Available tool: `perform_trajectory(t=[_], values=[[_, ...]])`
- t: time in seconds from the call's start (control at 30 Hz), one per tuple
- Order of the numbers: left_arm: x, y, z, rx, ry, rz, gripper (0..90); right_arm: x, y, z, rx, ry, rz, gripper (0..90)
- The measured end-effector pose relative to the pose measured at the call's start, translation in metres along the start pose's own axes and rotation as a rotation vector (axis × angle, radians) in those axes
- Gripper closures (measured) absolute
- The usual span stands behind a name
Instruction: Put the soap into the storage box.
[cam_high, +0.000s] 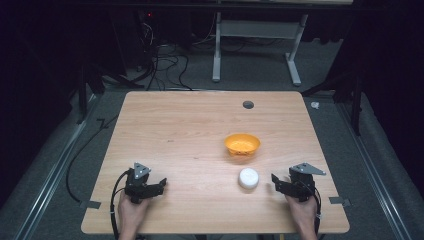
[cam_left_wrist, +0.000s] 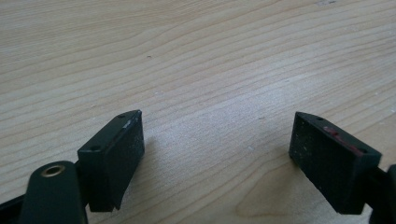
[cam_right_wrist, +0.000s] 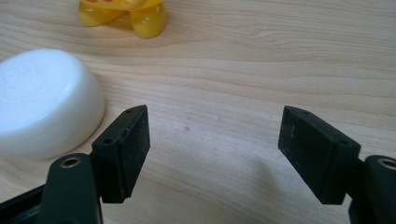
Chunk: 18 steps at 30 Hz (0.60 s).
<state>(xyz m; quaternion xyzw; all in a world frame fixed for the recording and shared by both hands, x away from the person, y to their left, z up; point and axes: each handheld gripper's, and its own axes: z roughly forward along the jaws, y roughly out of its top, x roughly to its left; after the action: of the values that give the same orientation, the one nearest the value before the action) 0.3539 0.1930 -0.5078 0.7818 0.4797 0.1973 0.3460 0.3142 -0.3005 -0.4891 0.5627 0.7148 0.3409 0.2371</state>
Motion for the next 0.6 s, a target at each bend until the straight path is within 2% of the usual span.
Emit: perform_trajectory(t=[0.43,0.5,0.6], values=[[0.0,0.0,0.0,0.002,0.001,0.0,17.2,0.022,0.002,-0.017,-0.043,0.05,-0.063,22.6],[0.0,0.0,0.0,0.001,0.001,0.0,17.1,0.026,0.002,-0.02,-0.048,0.074,-0.088,20.7],[0.0,0.0,0.0,0.002,0.001,0.0,17.1,0.031,0.003,-0.022,-0.054,0.091,-0.099,19.9]])
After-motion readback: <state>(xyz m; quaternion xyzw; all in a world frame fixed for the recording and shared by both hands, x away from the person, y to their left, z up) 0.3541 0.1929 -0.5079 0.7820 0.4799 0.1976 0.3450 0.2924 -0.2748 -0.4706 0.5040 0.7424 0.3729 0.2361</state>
